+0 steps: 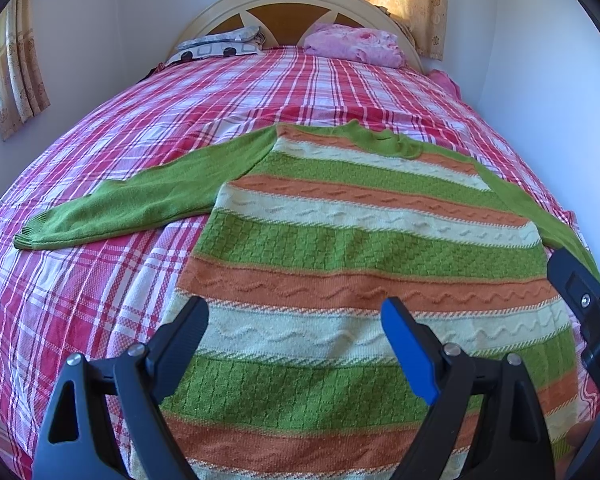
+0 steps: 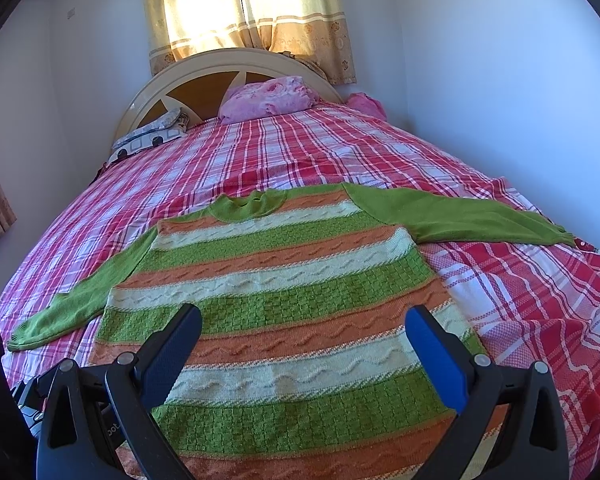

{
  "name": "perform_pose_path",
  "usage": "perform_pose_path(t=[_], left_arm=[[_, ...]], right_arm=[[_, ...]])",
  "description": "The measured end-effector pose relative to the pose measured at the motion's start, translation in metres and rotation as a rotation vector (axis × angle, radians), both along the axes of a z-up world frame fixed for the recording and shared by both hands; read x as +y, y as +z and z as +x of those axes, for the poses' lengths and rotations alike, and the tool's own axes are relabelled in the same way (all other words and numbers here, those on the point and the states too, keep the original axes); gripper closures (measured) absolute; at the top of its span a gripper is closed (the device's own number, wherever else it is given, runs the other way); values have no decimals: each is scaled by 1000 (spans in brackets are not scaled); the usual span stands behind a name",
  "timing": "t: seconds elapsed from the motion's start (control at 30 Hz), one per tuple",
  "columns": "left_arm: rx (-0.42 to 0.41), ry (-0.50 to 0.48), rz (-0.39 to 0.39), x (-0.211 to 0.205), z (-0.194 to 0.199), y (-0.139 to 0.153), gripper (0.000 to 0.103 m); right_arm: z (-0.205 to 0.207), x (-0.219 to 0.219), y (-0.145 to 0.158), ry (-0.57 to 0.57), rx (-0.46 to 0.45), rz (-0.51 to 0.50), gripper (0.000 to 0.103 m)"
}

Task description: Fold small clothes

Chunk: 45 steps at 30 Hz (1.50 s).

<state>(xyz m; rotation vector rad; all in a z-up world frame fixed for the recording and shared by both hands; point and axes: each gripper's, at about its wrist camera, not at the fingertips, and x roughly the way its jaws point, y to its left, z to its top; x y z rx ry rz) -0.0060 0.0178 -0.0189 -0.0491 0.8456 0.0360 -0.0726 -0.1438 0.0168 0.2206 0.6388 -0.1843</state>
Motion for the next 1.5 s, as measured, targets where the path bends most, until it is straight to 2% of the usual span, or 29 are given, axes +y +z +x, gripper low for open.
perform_pose_path(t=[0.17,0.27,0.37,0.53,0.7,0.83,0.87,0.9,0.97,1.07,1.2,1.27,1.33,1.37,1.4,1.5], left_arm=[[-19,-3,15,1,6,-1,12],[-56,-5,20,5,16,0,12],[-124,9,56,6,31,3,12],[-205,35,118,7,53,-4,9],[-173,58,150,9,66,-24,7],[-79,59,150,9,76,-35,7],[-62,55,152,8,77,-37,5],[-46,51,152,7,77,-40,3],[-11,54,157,6,79,-45,1],[-7,59,147,5,77,-47,0],[13,56,100,11,78,-50,0],[28,57,53,17,80,-53,0],[36,56,28,19,82,-54,0],[37,55,28,18,81,-54,0],[37,55,35,17,81,-54,0],[39,54,35,17,82,-54,0]], right_arm=[[4,-12,-4,-7,16,0,1],[6,-34,-5,-24,5,9,1],[6,-70,-4,-72,-15,7,1],[8,-170,-6,-237,-6,-4,3],[-1,-298,-24,-427,41,156,19],[-22,-398,-53,-581,52,393,20],[-26,-414,-60,-607,51,444,24],[-28,-429,-68,-626,49,504,35],[-27,-454,-85,-658,50,615,45],[-19,-459,-97,-677,65,650,46],[2,-462,-99,-703,66,603,45],[8,-473,-104,-707,74,595,46],[12,-475,-106,-726,102,553,63],[12,-476,-107,-737,118,533,81],[13,-477,-108,-730,135,511,87],[10,-477,-99,-700,133,469,95]])
